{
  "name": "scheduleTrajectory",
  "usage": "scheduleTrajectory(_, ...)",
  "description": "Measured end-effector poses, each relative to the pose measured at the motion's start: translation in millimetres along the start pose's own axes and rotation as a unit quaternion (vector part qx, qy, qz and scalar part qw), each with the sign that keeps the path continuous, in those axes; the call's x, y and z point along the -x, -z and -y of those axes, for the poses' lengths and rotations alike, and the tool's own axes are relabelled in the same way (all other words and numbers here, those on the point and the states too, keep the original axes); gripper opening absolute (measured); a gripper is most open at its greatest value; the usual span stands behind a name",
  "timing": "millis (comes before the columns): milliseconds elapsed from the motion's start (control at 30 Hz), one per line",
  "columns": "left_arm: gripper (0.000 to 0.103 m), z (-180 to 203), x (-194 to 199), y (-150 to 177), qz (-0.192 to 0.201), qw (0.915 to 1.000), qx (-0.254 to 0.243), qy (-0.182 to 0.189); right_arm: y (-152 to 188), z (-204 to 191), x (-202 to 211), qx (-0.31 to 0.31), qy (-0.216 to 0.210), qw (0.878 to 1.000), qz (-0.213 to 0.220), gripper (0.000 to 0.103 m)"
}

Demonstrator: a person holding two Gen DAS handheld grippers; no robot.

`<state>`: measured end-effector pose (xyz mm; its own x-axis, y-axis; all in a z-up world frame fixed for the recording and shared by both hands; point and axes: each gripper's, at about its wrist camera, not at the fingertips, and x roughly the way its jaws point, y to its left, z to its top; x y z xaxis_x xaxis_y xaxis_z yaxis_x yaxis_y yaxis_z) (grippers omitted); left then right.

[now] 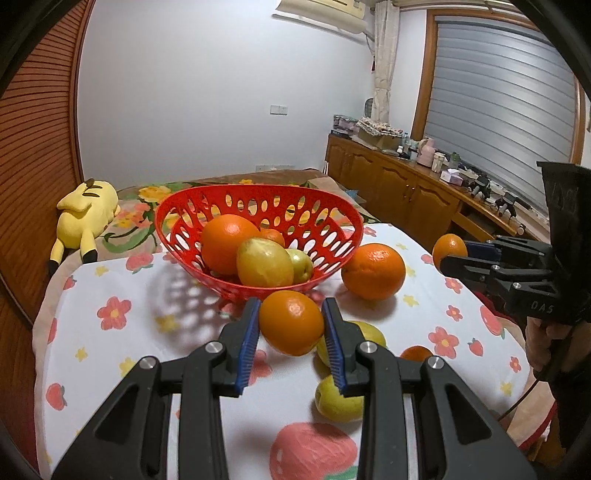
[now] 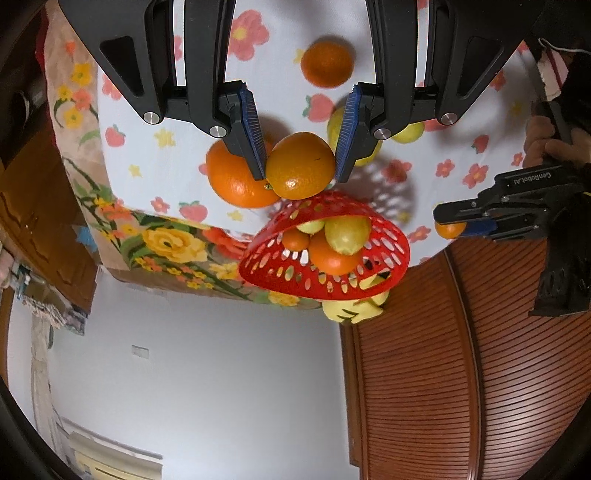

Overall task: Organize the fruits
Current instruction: 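Carry both tangerines over the red basket with both tools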

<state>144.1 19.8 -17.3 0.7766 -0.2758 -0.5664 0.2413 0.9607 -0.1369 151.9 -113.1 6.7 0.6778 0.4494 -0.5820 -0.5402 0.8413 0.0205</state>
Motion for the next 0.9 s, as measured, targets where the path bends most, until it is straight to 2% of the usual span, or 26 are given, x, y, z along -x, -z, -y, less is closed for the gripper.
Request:
scheduleTrajectory(300, 0.031, -7, -18, -11, -0.01, 0.9999, -0.002, -0.006, -23, -3, -18, 0.027, -0.002, 1.0, -0.003, 0.037)
scheduleTrajectory(633, 0.031, -25, -37, -31, -0.011, 0.9999, 0.003, -0.01, -49, 3, -59, 0.048, -0.014, 0.999, -0.018, 0.037)
scheduleTrajectory(900, 0.031, -39, -66, -41, -0.029, 0.9995, 0.009, -0.008, -63, 11, -93, 0.059, -0.019, 0.997, -0.036, 0.037)
